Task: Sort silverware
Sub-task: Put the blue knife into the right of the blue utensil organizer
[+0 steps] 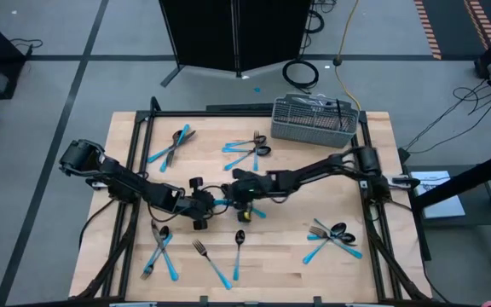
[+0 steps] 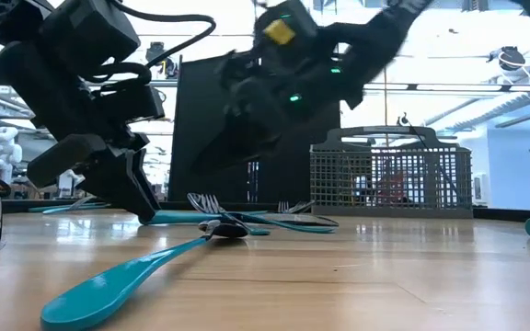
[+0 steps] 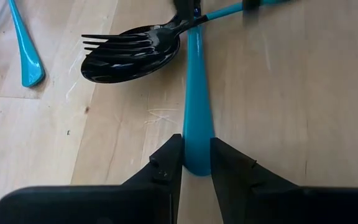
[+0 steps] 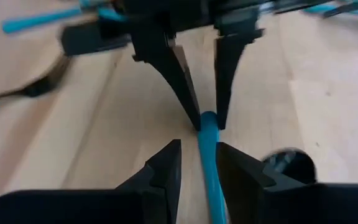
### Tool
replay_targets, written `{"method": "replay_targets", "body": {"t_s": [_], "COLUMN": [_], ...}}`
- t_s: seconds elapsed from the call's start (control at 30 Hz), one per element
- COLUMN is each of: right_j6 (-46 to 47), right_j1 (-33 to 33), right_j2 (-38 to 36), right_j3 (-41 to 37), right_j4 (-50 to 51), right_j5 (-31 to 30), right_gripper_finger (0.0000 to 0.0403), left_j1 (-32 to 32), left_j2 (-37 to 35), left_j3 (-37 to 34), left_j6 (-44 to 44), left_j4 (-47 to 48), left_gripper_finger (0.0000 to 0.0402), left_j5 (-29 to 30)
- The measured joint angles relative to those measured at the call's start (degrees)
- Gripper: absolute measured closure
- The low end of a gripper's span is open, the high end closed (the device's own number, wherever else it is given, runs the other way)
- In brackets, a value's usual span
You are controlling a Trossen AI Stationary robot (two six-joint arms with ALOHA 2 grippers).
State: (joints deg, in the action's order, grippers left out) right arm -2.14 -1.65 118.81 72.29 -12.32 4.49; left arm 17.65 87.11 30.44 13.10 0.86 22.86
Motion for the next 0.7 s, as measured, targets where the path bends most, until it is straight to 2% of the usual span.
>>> {"method": "replay_targets", "body": {"t_s": [0.17,0.7], "right_j6": [-2.2,-5.9], "right_j1": [0.0,-0.1], "right_j2": [4.2,4.9], "right_j3": [8.8,9.3], "right_j4": [9.5,10.9], "right_j5": [-0.1,-1.5], "right_gripper_finger": [0.0305,0.0299], "left_j1": [0.0,0.0], "left_j2": [0.0,-0.1], "left_j3": [0.0,0.1], "left_j6": [0.0,-0.5], "left_j4": [-0.1,-0.2], "left_gripper_finger": [0.0327,0.0327], "left_j5": [0.4,0.6]}}
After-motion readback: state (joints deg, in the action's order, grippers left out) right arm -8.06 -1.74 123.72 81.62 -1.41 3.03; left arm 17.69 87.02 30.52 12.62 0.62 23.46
